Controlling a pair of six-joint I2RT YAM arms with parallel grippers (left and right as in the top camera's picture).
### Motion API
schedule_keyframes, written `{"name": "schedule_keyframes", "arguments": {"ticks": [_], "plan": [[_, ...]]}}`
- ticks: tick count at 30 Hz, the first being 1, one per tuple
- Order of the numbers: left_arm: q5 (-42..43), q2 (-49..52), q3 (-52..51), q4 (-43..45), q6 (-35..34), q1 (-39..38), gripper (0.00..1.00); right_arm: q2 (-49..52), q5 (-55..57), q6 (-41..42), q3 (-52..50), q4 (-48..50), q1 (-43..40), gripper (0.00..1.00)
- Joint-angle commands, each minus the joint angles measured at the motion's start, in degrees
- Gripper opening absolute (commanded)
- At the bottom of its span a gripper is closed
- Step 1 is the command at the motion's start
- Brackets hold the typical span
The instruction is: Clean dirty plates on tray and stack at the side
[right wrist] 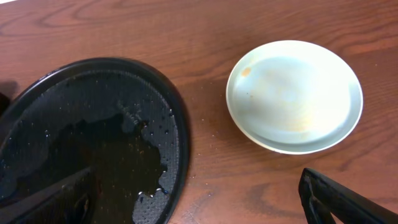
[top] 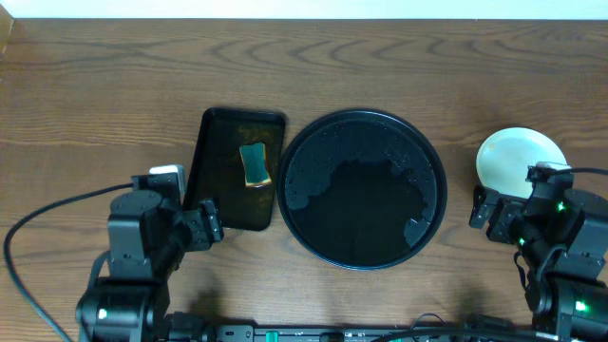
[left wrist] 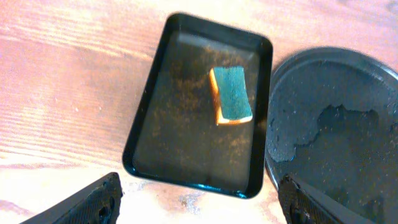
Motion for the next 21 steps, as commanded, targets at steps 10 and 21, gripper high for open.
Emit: {"name": "schedule_keyframes", "arguments": {"ticks": [10, 21], "plan": [[-0.85, -1.22, -0.48, 0.07, -0.33, 0.09, 0.81, -0.42, 0.44, -0.74, -0.72, -3.06, 0.44, 0.99], [-0.85, -1.2, -0.48, 0.07, -0.33, 0.09, 0.81, -0.42, 0.44, -0.74, -0.72, -3.5, 0.44, 0.99]]}}
